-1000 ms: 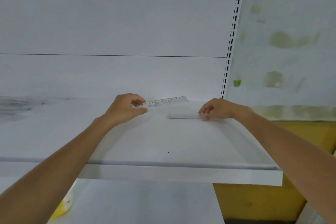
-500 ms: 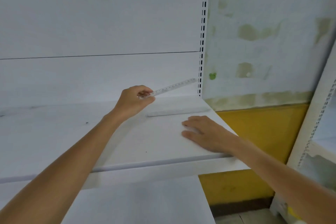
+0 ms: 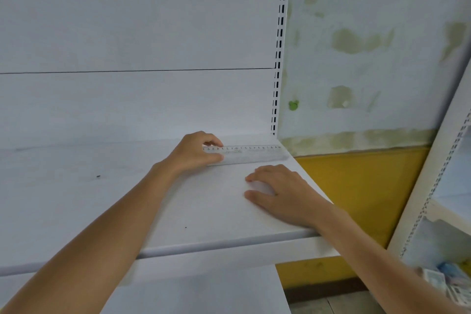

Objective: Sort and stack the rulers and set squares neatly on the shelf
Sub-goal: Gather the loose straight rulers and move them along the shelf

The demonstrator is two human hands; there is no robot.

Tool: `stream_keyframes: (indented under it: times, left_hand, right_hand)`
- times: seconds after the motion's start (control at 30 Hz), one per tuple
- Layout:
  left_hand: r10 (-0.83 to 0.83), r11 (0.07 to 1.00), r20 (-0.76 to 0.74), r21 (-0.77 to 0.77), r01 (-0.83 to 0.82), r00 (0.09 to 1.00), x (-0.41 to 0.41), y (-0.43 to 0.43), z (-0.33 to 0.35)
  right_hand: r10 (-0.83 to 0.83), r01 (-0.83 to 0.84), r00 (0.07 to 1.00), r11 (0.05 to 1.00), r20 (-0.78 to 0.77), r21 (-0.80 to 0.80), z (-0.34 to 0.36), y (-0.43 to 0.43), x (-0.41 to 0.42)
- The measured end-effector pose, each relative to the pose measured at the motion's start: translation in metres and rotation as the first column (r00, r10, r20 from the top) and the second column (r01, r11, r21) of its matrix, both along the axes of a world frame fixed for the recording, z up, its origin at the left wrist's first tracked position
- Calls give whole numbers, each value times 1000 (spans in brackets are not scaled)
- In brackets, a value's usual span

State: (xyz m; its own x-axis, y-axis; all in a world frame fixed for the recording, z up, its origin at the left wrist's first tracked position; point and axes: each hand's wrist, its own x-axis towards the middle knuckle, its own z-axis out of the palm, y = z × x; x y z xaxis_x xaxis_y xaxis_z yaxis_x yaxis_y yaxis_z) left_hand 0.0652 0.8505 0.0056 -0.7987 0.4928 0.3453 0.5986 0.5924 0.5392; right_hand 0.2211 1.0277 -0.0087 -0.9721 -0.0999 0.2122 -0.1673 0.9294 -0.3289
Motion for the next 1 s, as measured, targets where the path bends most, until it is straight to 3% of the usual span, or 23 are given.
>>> stream_keyframes:
  times: [0.67, 1.0]
  left_hand:
    - [-49, 999, 64, -11, 49, 997, 3, -3, -14]
    - [-3, 981, -44, -192, -5, 999, 10, -3, -14]
  right_hand:
    - [-2, 2, 1000, 1000, -16, -8, -2, -2, 0]
    - [-16, 16, 1000, 1000, -8, -3, -2, -1, -2]
